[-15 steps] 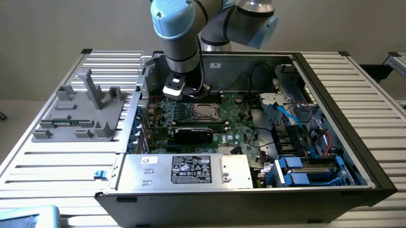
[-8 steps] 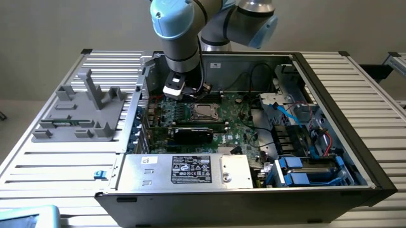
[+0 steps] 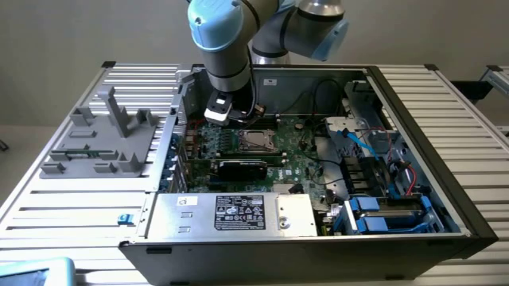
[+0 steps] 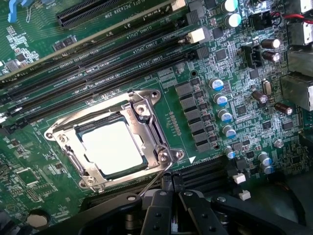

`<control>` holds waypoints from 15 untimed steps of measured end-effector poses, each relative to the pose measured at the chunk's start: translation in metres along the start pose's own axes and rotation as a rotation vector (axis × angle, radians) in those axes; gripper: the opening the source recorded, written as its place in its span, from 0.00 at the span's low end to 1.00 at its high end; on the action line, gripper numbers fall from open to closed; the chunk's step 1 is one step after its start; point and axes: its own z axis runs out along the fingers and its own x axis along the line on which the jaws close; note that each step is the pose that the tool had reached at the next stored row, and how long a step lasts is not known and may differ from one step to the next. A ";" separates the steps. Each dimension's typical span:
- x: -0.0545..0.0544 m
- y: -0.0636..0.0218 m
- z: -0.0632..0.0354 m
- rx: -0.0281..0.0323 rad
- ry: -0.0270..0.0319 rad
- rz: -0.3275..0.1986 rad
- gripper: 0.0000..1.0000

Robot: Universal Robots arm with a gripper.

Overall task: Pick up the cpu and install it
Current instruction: 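Install the first cpu locking lever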

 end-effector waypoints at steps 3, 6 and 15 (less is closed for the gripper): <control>0.001 0.0019 -0.0007 0.0066 -0.0025 0.001 0.12; 0.001 0.0023 -0.0008 0.0067 -0.0024 0.001 0.12; 0.001 0.0027 0.0001 0.0107 -0.0010 0.000 0.12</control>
